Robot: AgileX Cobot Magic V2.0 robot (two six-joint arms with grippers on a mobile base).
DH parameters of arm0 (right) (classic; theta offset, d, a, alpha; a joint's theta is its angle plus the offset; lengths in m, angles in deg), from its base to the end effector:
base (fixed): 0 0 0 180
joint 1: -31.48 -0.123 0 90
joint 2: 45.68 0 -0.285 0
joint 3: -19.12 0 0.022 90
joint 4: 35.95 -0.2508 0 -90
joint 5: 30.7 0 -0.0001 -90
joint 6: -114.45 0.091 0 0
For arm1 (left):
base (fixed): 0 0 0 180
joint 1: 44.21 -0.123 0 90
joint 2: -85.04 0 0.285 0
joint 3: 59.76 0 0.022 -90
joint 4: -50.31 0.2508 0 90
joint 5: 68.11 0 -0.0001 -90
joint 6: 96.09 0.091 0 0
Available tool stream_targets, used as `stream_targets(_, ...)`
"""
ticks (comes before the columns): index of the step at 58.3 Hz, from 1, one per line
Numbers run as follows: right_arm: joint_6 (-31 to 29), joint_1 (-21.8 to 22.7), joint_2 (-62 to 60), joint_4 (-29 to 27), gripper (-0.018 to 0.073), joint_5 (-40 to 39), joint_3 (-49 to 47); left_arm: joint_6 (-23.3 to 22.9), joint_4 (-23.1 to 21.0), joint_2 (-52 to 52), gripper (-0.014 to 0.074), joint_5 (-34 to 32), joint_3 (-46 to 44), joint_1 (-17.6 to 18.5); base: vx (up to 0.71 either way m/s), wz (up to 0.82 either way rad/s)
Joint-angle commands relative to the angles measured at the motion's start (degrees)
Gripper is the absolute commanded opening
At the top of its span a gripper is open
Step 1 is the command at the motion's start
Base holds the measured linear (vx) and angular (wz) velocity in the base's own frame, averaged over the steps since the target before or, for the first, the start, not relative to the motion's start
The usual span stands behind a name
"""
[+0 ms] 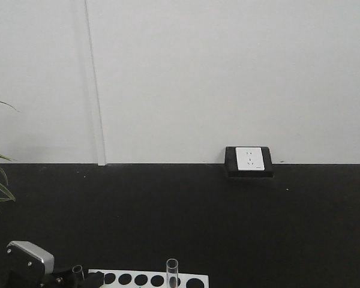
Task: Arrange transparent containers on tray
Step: 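Grasp a clear glass test tube in the rack with the left gripper and lift, then move the right gripper down toward a test tube in the rack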
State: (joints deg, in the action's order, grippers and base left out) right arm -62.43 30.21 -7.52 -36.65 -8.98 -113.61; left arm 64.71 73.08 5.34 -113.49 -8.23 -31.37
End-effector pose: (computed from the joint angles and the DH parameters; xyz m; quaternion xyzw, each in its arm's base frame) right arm 0.1110 0.0029 0.3141 0.0162 0.8045 0.0279 0.5931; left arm 0.2592 -0.0848 0.1645 0.1513 0.7948 -0.1904 0.5560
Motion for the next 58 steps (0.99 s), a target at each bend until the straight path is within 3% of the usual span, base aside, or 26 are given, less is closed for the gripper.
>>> stream_targets(1,-0.25,0.01,0.53,0.37,0.0432,-4.48,-1.94,-0.07,-1.27,-1.33,0.0246,-4.73,-1.37,0.32,0.00,0.00)
stream_targets(20,-0.25,0.01,0.53,0.70,0.0432,-5.03,-1.94,-0.07,-1.27,-2.84,0.0099,-5.20,-1.37,0.32,0.00,0.00)
stream_targets(45,-0.25,0.01,0.53,0.70,0.0432,-6.16,-1.94,-0.07,-1.45,-16.40,0.0093,-2.57,-1.64,0.32,0.00,0.00)
stream_targets(58,-0.31,0.01,0.53,1.11,0.0432,-6.14,-1.94,-0.07,-1.23,-25.62,0.0093,8.40,-7.72,0.32,0.00,0.00)
